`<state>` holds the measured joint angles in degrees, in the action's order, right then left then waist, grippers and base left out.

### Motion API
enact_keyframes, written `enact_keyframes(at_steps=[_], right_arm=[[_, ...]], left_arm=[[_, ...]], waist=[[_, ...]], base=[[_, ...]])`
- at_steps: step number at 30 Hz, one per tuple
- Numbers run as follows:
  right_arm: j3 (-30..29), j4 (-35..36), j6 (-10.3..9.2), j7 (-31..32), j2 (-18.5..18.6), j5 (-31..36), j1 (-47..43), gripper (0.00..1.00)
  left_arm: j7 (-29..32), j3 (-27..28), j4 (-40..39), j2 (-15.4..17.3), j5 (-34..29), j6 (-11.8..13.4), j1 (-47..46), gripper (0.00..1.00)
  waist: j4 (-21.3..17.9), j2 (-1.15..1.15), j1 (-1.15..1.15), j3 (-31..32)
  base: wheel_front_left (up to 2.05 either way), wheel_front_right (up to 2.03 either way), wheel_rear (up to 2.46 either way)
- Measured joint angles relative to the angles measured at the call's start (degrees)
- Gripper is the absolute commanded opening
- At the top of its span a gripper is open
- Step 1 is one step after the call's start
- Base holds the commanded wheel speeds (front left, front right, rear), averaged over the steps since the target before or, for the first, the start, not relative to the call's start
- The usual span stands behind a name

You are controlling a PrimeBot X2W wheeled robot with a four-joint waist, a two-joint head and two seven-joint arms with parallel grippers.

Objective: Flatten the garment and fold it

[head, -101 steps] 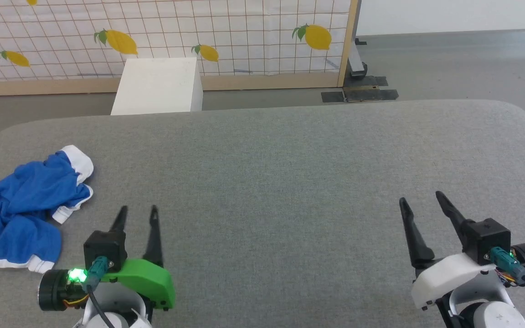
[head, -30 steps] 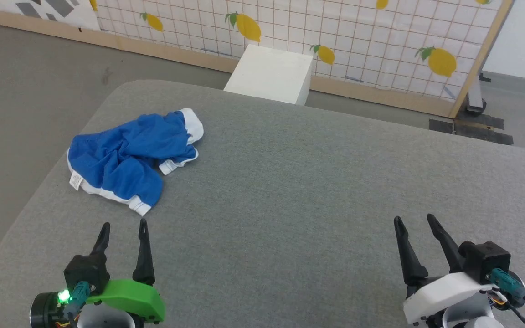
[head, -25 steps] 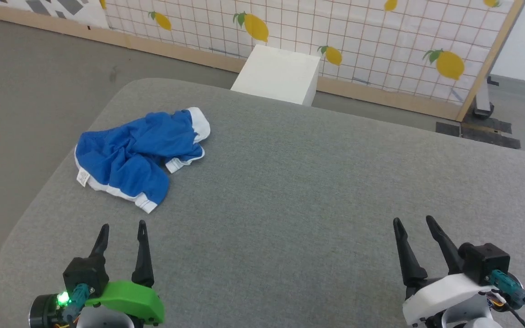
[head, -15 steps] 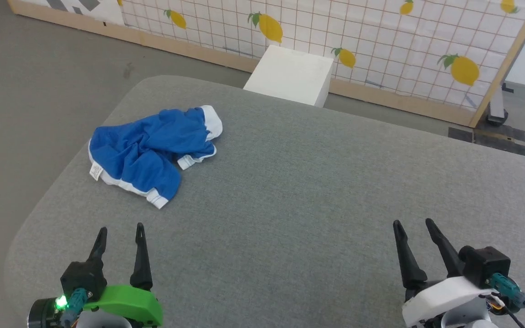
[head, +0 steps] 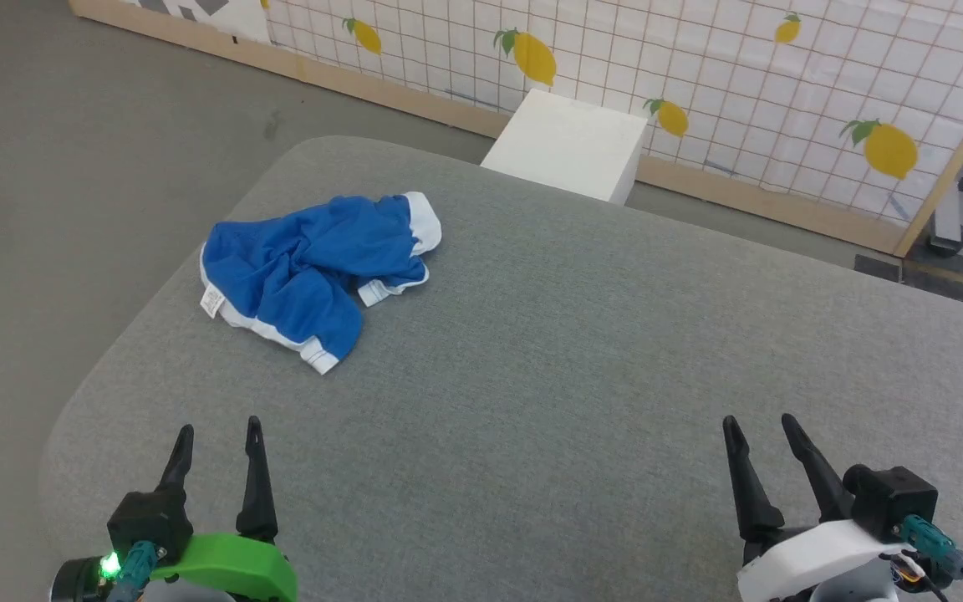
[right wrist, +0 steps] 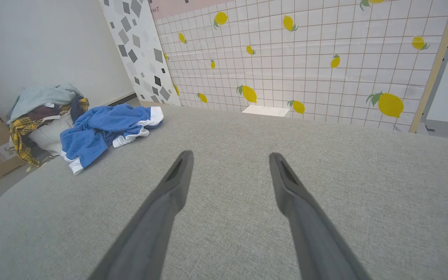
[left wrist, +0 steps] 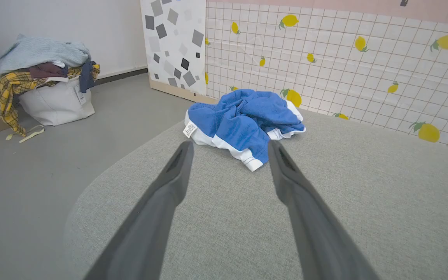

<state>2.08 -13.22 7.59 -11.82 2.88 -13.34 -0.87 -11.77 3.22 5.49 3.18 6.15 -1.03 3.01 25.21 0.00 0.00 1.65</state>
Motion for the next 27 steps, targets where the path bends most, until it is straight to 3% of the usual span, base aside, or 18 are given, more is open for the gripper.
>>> enact_keyframes(at_steps=[27], right_arm=[[-0.94,-1.32,0.00,-2.85,-0.01,1.90,-0.08,1.00]], left_arm=[[-2.96,1.62,2.58,0.15,0.14,-1.02,-0.07,1.00]], waist=[[4.17,0.00,0.00,-0.82]], base=[[0.00,0.00,0.00]])
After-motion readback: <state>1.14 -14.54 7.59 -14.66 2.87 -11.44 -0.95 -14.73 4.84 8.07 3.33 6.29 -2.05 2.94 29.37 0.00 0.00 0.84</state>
